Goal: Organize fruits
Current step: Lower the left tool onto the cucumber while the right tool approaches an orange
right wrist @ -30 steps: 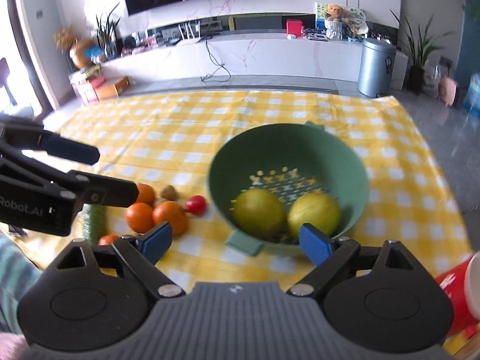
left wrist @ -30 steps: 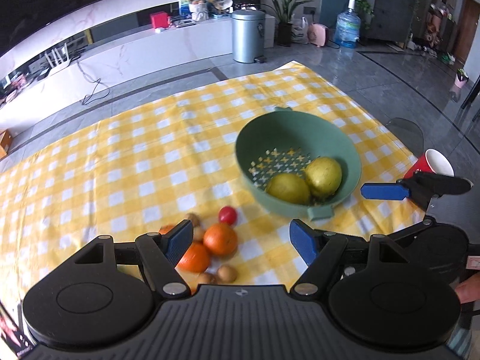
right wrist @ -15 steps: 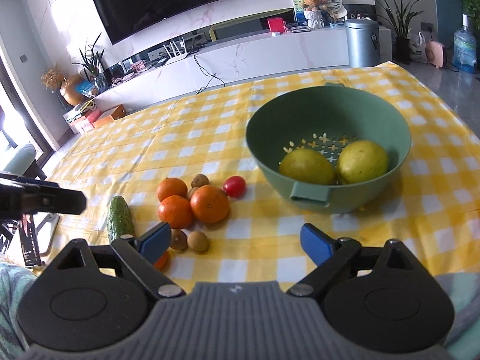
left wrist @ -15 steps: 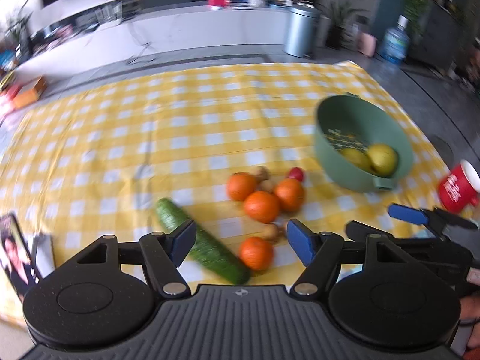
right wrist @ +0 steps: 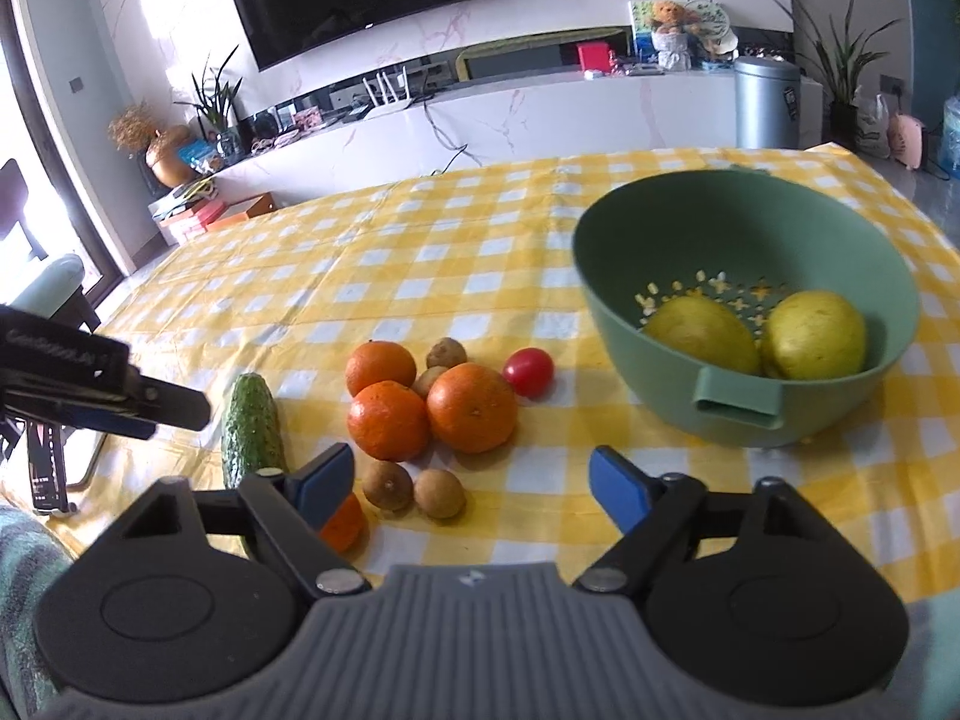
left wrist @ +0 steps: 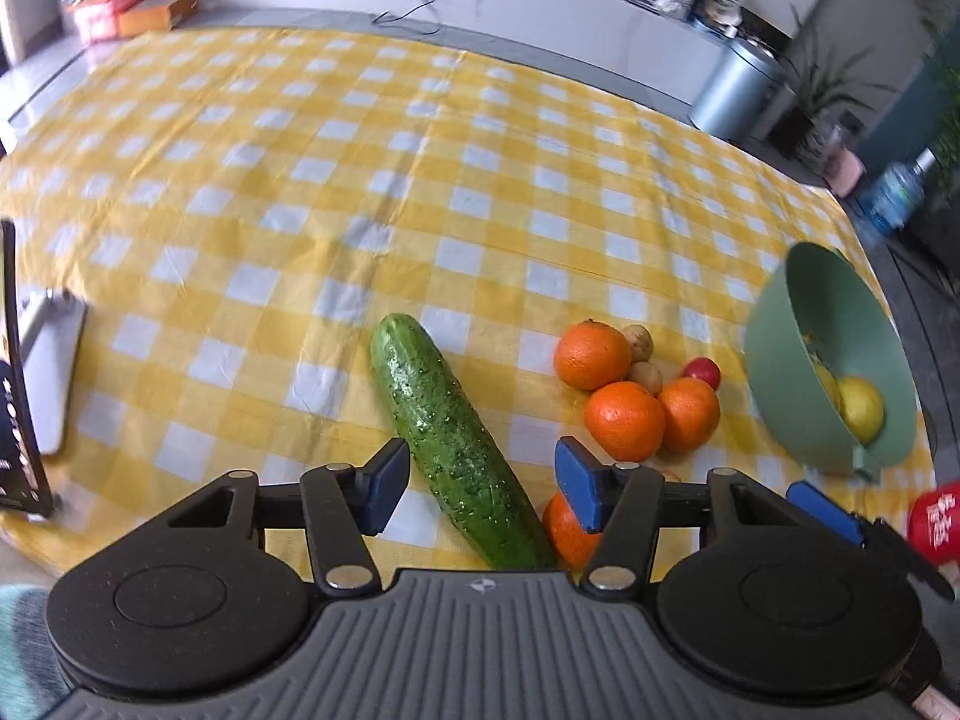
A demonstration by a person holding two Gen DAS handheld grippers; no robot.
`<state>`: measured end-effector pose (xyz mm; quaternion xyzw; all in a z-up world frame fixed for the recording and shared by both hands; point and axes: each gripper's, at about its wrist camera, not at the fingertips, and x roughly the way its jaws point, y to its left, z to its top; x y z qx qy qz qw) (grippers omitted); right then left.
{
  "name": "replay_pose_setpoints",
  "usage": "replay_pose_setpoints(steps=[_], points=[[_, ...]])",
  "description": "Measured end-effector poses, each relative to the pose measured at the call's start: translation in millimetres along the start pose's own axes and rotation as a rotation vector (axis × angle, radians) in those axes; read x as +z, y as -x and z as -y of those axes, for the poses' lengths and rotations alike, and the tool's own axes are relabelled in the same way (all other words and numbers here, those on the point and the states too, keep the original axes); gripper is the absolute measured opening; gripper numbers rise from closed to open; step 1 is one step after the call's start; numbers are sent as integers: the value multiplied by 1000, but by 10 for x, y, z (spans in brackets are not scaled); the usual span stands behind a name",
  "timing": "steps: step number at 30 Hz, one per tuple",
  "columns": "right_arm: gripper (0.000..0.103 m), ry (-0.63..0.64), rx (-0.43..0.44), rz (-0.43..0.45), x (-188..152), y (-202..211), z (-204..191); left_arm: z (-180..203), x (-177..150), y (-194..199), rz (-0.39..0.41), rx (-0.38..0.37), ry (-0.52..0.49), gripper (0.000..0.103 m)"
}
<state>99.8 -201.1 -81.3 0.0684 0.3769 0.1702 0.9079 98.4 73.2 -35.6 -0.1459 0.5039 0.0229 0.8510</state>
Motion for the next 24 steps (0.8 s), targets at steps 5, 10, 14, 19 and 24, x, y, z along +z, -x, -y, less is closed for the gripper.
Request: replay_pose_setpoints(steps=[5, 10, 14, 19, 24], points=[[65, -15, -24, 4, 49, -131, 1, -69, 21, -162, 2, 11, 103, 64], [57, -99, -18, -4, 98, -281, 114, -119, 23, -290, 6, 23, 153, 64], [55, -166, -5, -11, 116, -387, 195, -107, 13, -364, 10, 35, 154, 64], [55, -214, 18, -12, 131, -475, 228, -78, -13, -451, 2, 64, 137, 65], [55, -227, 36, -24, 133, -570, 218, -106, -41, -549, -22, 70, 146, 65]])
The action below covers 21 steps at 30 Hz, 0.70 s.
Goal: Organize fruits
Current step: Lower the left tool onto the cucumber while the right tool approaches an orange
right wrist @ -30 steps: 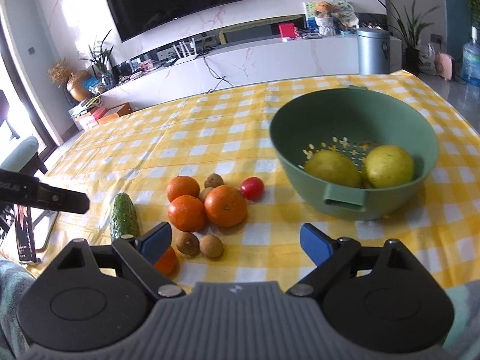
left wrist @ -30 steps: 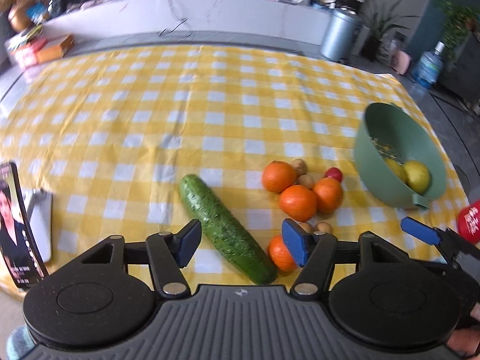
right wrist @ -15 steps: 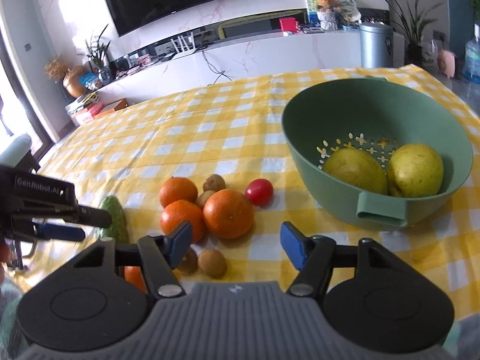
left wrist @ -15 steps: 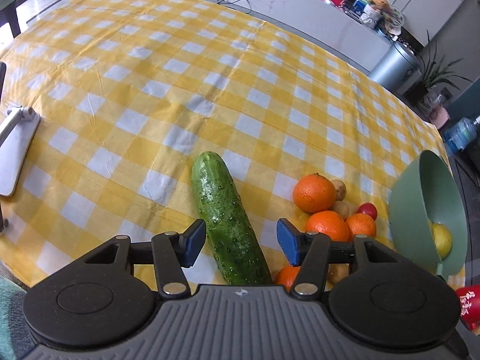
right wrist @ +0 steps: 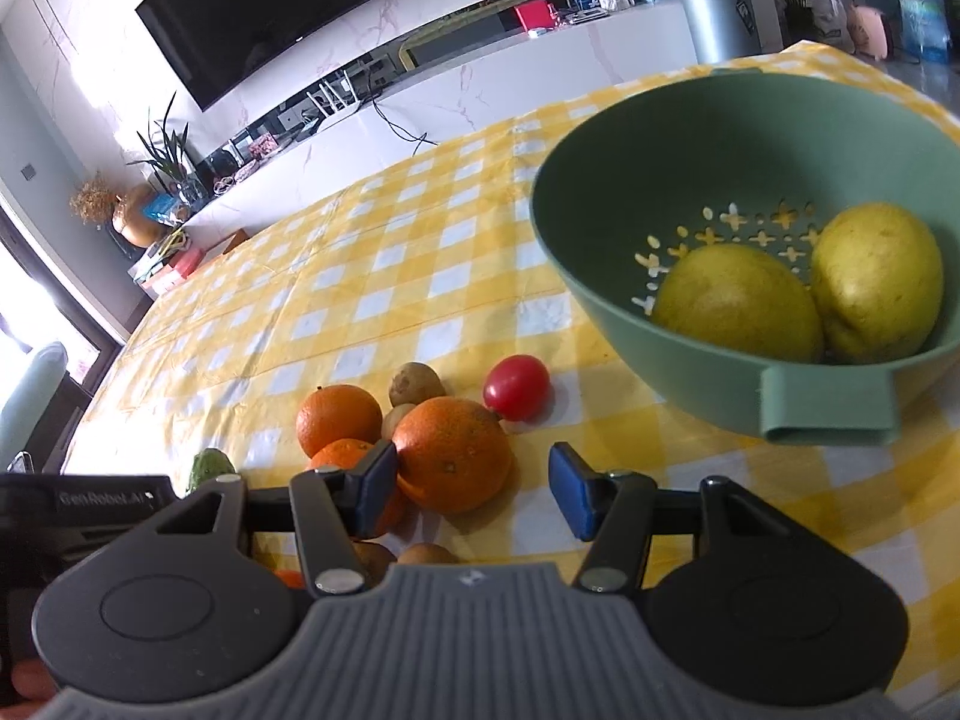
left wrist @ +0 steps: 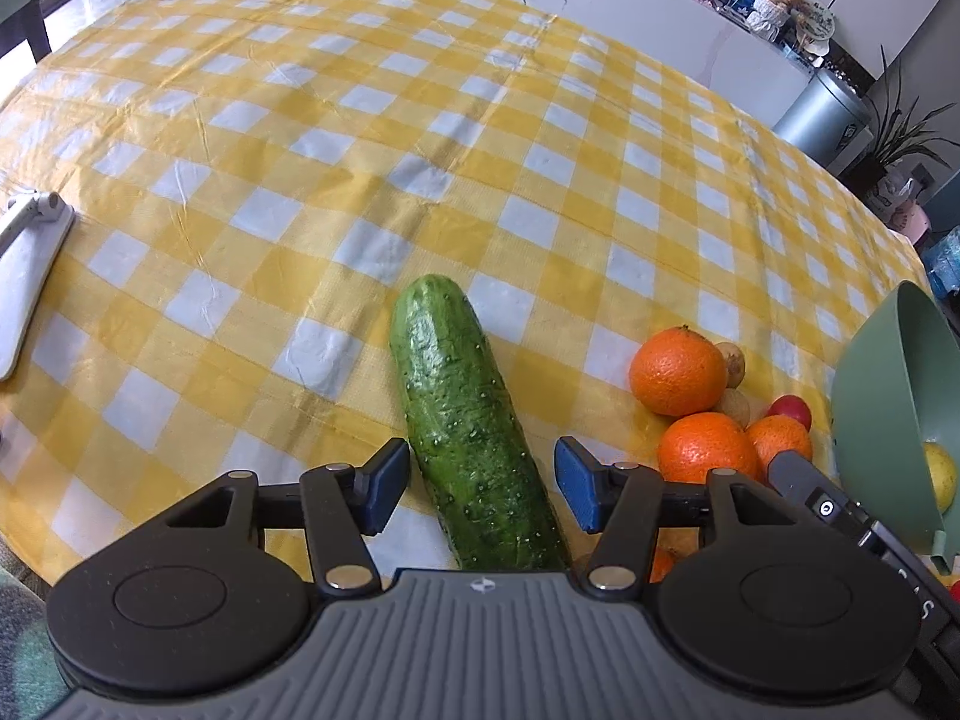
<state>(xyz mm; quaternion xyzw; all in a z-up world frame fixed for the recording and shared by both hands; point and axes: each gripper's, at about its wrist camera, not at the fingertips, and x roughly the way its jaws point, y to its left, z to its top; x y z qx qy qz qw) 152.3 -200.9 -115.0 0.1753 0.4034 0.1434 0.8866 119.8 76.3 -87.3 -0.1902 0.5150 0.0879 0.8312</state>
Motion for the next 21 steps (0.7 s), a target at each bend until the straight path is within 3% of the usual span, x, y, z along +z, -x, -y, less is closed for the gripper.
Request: replay_pose_setpoints(steps=[7, 11, 15, 21], points=[[54, -15, 28, -9, 10, -94, 10, 52, -24, -5, 43, 20, -29, 65], [53, -19, 47, -3, 16, -122, 9, 92, -53, -6, 69, 45, -61, 53], [45, -36, 60, -8, 22, -141, 31, 110, -72, -4, 96, 40, -102, 51], [44, -9, 42, 4, 6, -119, -13, 137, -44, -12, 123, 41, -188, 50]])
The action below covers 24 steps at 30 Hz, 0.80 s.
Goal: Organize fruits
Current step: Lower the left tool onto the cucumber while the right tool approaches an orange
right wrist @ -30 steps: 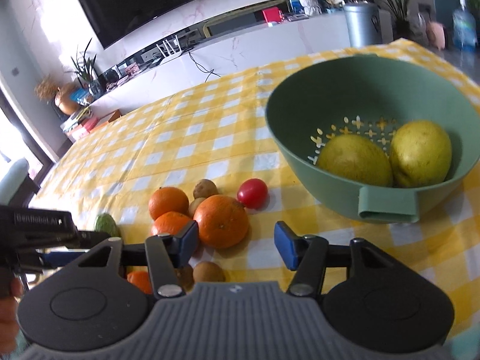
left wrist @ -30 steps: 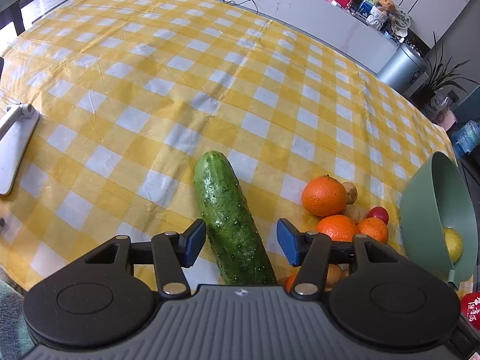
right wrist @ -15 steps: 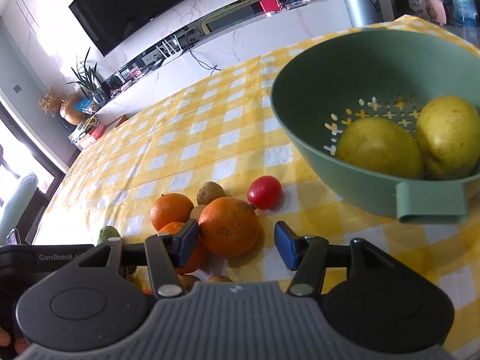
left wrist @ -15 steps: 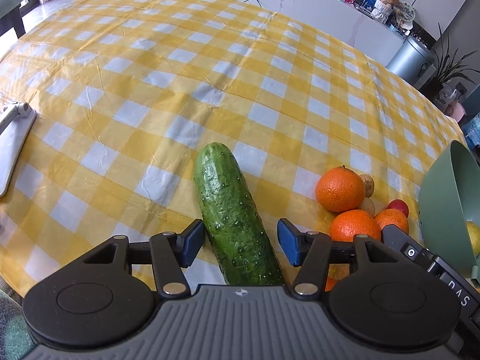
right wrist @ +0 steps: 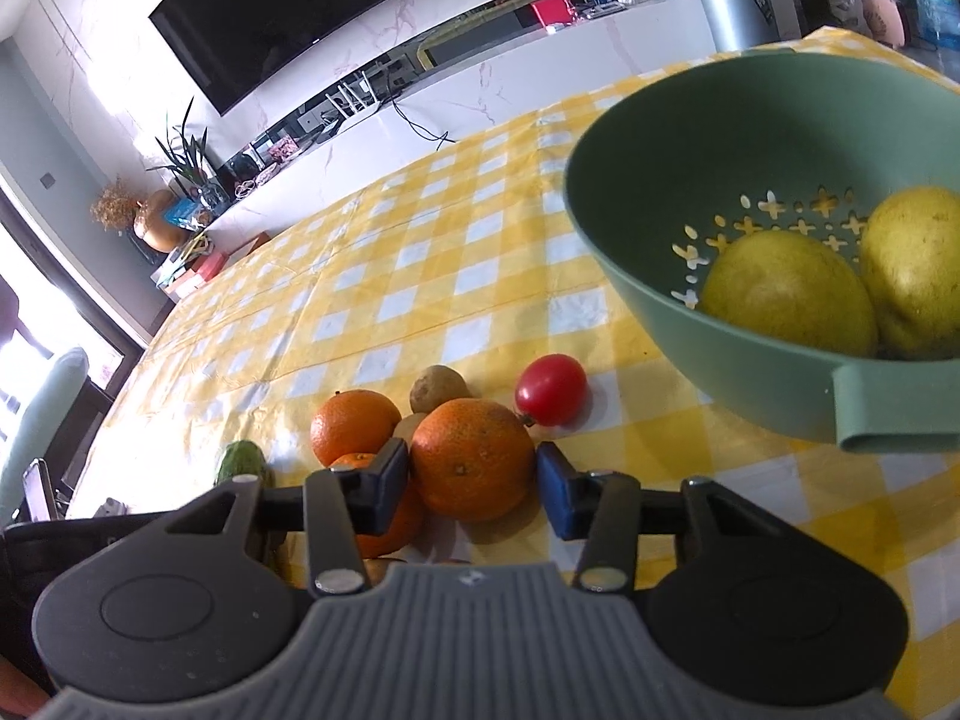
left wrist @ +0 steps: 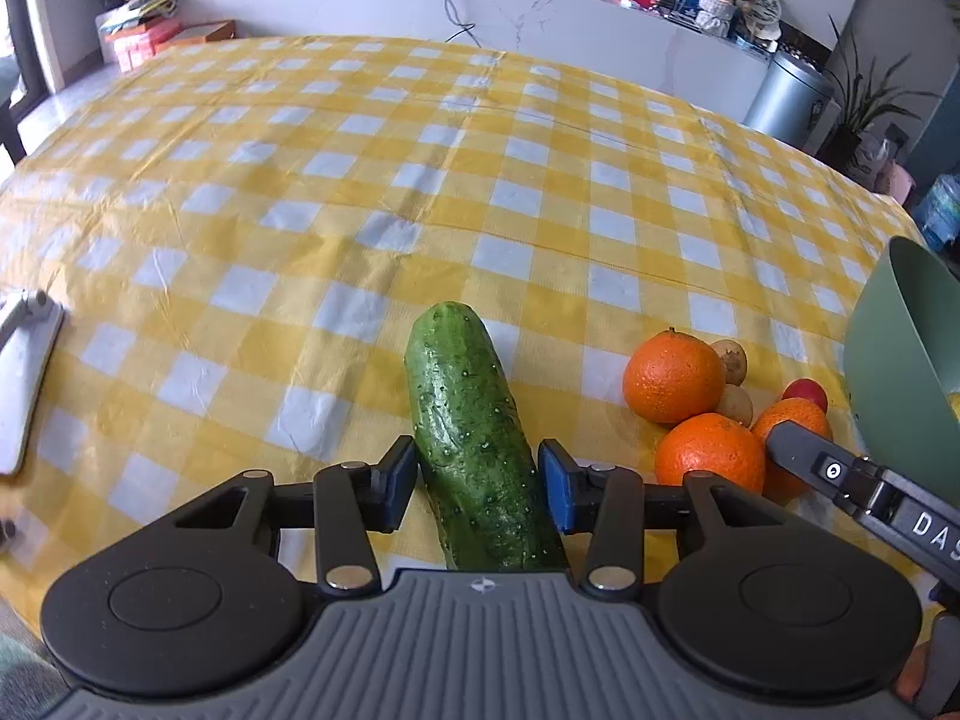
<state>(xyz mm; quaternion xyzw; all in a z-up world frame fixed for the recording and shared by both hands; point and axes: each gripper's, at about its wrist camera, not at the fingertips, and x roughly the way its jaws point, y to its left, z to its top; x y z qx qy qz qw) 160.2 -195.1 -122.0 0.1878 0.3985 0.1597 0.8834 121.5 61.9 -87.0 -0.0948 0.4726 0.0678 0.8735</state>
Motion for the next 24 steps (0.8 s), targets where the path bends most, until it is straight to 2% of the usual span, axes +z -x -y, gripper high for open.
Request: replay_pose_setpoints(steps=[4, 12, 17, 24], points=[[44, -13, 0, -1, 0, 10, 23, 37, 6, -22, 0, 17, -46, 50], [47, -29, 15, -13, 3, -4, 51, -10, -3, -63, -21, 24, -7, 57], [46, -39, 25, -23, 9, -37, 70, 16, -18, -59, -13, 18, -13, 51], [44, -22, 23, -23, 6, -28, 45, 10, -15, -45, -7, 22, 12, 49]])
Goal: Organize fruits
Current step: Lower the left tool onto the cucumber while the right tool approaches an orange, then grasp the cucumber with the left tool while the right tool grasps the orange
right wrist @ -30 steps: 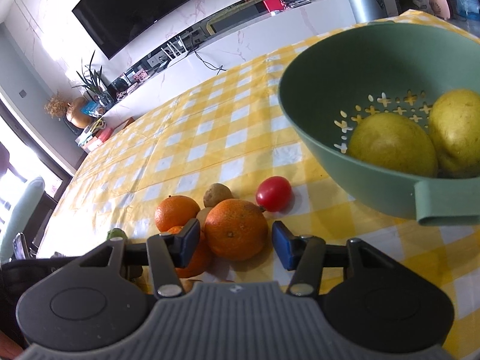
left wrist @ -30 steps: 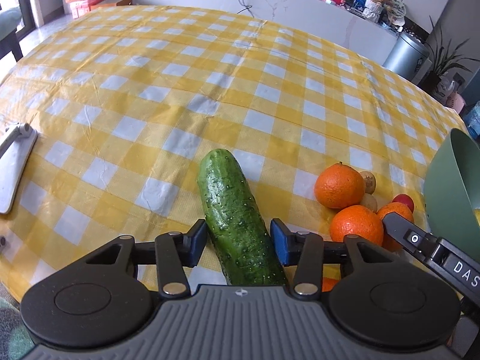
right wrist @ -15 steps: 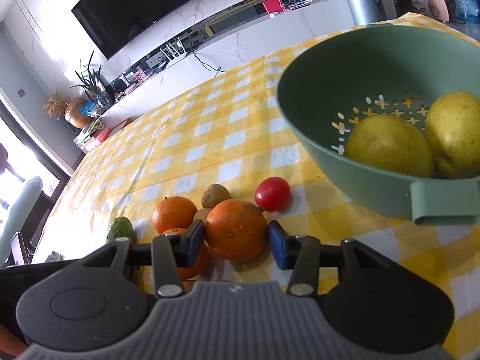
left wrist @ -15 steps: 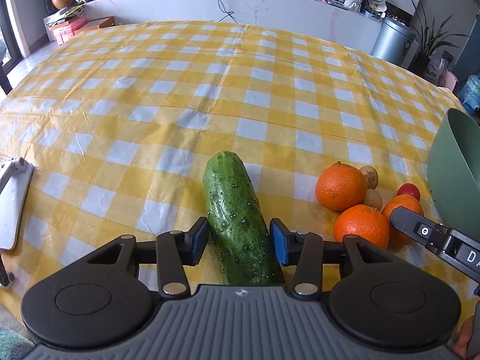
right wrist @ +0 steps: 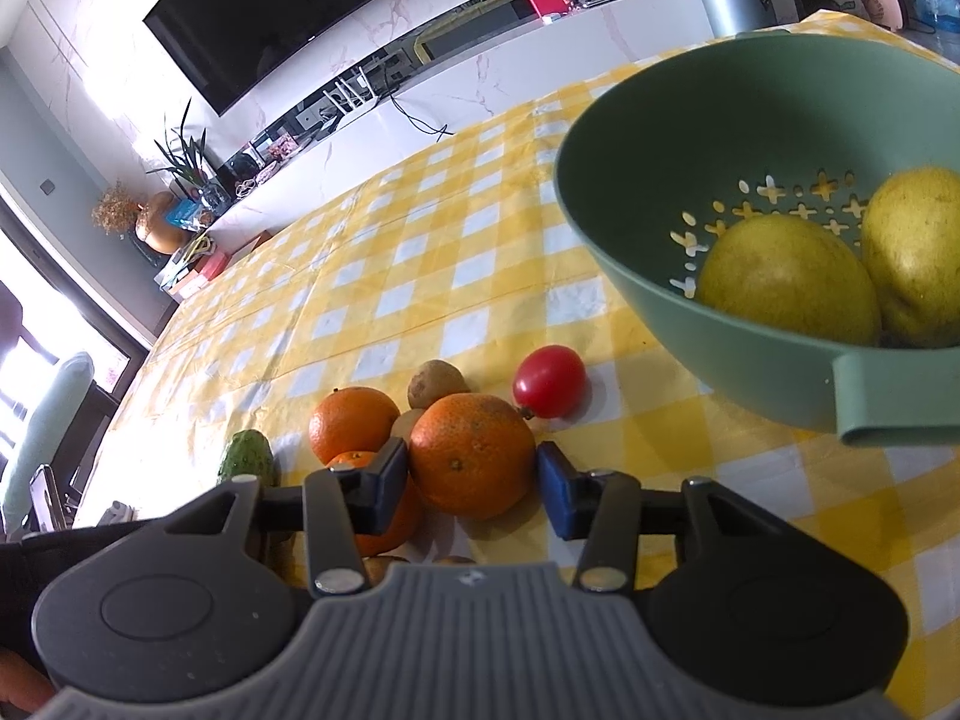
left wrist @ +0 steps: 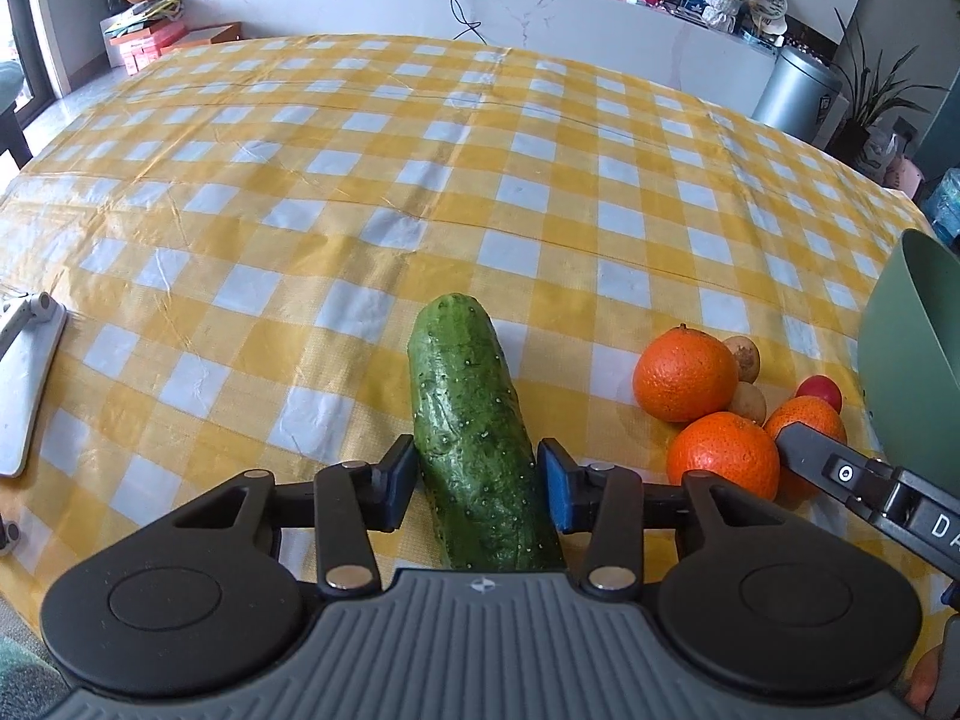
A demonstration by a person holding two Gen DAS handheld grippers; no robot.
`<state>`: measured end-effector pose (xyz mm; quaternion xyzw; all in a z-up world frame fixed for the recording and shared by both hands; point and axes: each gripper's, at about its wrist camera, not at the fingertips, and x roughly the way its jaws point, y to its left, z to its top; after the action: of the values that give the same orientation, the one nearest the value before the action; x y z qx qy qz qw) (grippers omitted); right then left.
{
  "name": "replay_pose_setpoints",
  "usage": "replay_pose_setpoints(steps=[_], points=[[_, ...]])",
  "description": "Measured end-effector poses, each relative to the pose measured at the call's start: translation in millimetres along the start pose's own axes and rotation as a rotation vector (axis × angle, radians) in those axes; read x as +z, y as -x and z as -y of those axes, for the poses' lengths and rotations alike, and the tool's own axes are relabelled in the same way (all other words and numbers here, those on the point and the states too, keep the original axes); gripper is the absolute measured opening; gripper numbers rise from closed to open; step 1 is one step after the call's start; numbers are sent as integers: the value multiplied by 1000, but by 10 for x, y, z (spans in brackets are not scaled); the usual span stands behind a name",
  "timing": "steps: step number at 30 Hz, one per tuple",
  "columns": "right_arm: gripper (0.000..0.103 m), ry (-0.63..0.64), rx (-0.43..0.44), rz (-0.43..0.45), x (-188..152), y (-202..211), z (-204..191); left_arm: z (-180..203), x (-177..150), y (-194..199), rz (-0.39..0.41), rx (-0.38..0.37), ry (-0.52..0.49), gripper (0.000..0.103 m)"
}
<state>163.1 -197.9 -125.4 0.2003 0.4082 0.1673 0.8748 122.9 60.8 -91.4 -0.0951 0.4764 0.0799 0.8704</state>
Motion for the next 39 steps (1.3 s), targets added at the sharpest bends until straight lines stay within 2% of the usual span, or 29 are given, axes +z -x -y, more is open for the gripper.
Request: replay_pose_setpoints(steps=[5, 27, 34, 39], points=[[44, 10, 9, 13, 2, 33, -8, 37, -3, 93, 37, 29, -21, 47], [44, 47, 79, 100, -38, 435, -41, 126, 36, 734, 181, 37, -47, 43], [44, 80, 102, 151, -84, 691, -55, 233, 86, 1013, 231, -13, -48, 43], [44, 81, 99, 184, -71, 897, -26, 406, 142, 1183, 260, -76, -72, 43]])
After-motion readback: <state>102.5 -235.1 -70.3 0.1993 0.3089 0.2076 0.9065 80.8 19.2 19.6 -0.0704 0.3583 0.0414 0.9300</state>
